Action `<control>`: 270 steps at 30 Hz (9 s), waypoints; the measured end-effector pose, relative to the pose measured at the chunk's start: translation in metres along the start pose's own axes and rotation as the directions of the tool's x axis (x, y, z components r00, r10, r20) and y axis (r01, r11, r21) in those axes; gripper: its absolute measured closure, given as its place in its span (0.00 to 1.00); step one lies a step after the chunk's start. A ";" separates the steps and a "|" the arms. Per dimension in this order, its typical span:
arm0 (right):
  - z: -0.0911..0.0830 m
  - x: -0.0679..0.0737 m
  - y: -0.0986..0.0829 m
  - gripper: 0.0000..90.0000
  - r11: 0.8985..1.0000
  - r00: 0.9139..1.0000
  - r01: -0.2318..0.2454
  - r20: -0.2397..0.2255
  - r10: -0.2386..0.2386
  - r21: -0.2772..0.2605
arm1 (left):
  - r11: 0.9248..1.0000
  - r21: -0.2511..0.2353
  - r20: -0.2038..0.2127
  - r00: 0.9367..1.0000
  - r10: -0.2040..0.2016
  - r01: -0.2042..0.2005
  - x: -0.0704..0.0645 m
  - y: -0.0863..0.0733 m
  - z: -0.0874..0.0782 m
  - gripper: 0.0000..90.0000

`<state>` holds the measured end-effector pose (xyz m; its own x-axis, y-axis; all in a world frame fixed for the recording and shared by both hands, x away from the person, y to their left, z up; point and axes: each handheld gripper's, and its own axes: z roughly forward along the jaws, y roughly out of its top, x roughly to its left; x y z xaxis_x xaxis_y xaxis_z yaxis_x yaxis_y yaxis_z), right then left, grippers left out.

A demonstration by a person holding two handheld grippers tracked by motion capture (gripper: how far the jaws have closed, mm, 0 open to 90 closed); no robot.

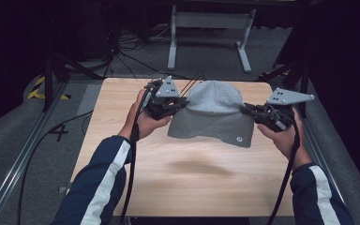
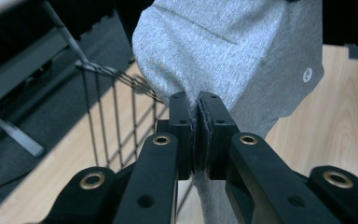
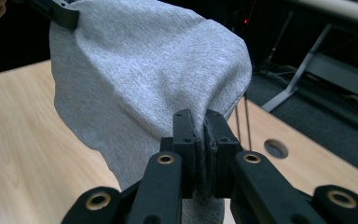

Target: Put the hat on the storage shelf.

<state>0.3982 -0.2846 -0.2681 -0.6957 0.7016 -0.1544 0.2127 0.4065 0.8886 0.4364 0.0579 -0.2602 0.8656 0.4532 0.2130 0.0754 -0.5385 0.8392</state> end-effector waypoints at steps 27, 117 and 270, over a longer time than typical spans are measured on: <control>0.012 -0.045 0.097 0.94 0.996 0.997 0.024 0.082 -0.017 -0.085 | 0.995 -0.083 -0.094 0.994 -0.063 0.055 0.067 0.058 -0.013 0.94; 0.075 -0.032 0.046 0.94 1.000 1.000 0.010 0.007 -0.010 -0.004 | 0.993 -0.047 -0.042 0.993 -0.108 0.106 0.065 -0.010 0.022 0.94; -0.003 0.018 -0.224 0.19 0.942 0.985 -0.171 0.053 0.162 0.290 | 0.931 0.244 -0.034 0.962 -0.272 0.272 -0.052 -0.286 -0.060 0.22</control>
<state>0.3364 -0.3649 -0.4684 -0.6143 0.7884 -0.0309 0.5179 0.4325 0.7380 0.3406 0.2311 -0.4814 0.7951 0.6065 -0.0066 0.4264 -0.5512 0.7172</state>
